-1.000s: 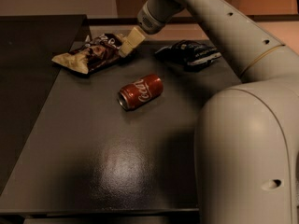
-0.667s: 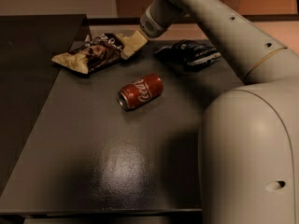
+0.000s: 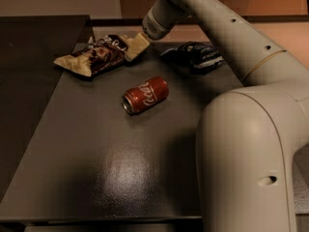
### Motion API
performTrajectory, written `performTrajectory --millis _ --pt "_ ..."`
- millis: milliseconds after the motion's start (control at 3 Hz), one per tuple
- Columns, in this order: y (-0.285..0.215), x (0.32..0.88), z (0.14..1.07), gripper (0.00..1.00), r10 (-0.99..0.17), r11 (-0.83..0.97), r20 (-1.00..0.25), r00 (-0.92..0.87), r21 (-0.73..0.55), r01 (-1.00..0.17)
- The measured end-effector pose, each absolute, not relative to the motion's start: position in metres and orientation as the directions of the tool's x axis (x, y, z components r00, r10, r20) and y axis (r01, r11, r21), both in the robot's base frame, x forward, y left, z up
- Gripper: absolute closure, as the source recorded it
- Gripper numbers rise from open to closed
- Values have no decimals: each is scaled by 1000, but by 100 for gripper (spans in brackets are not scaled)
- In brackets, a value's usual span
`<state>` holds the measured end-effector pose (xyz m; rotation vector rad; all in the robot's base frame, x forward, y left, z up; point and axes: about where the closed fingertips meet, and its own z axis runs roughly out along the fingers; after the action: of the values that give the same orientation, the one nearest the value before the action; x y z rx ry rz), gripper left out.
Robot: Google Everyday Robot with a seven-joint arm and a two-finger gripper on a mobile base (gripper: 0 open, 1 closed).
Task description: Move brown chip bag near blue chip bag
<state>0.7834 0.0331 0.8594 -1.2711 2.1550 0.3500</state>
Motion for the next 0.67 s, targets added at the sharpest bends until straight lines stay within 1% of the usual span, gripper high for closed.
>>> performTrajectory --millis 667 --pt "36 781 851 64 -714 480 -607 -350 -59 -876"
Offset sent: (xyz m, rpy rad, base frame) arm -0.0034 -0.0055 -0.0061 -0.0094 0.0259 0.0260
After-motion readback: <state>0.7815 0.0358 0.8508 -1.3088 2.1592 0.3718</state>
